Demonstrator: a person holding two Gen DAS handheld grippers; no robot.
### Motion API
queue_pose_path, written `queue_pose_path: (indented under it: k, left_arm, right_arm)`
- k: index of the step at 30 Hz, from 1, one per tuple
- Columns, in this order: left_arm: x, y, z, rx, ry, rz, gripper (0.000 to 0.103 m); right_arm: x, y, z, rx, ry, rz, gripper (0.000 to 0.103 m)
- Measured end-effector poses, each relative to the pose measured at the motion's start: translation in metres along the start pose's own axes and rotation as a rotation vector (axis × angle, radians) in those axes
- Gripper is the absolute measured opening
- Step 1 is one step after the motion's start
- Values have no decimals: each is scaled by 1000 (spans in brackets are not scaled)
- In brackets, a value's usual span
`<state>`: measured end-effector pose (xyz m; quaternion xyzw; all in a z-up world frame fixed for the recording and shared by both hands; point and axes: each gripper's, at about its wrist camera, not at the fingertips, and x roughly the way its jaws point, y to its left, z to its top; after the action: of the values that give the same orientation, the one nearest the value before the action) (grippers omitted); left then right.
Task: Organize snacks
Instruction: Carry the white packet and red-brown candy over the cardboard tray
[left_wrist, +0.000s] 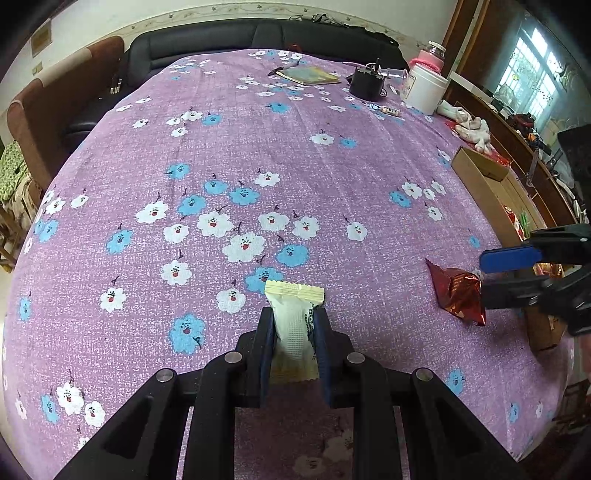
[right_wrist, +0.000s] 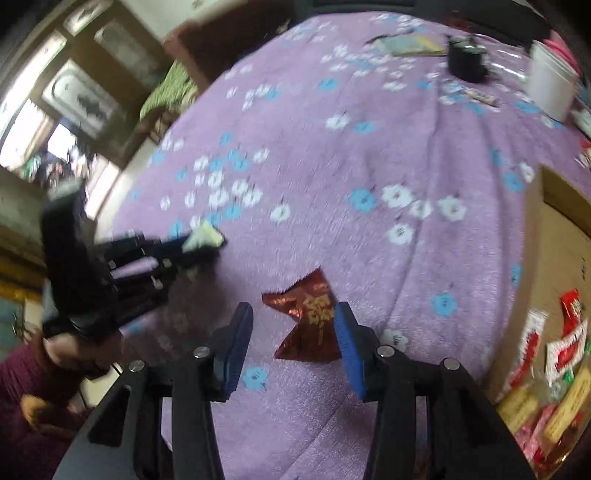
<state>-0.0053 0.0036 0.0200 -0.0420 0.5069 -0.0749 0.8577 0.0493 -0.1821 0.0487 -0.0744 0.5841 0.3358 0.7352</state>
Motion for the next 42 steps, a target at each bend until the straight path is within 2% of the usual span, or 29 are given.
queue_pose_path:
  k: [4, 7, 12, 16, 23, 33, 42]
  left_arm:
    - [0, -1, -1, 2, -2, 5, 21]
    - [-1, -2, -2, 1, -5, 4, 21]
    - [-3, -7, -2, 2, -19, 11, 21]
    - [-11, -16, 2, 10, -44, 11, 21]
    - [-24, -45, 9, 72, -83, 5, 21]
    - [-31, -92, 15, 142, -92, -35, 21]
    - [-37, -142, 23, 168, -100, -110, 21]
  right_arm:
    - [17, -5, -1, -10, 28, -28, 44]
    - [27, -9, -1, 19, 40, -5, 44]
    - [29, 5, -10, 39, 4, -13, 34]
    - [13, 14, -20, 97, -61, -7, 33]
    - [-15, 6, -45, 204, -134, 3, 33]
    - [-53, -27, -76, 337, -227, -17, 32]
    - [-86, -64, -108, 438, -277, -39, 32]
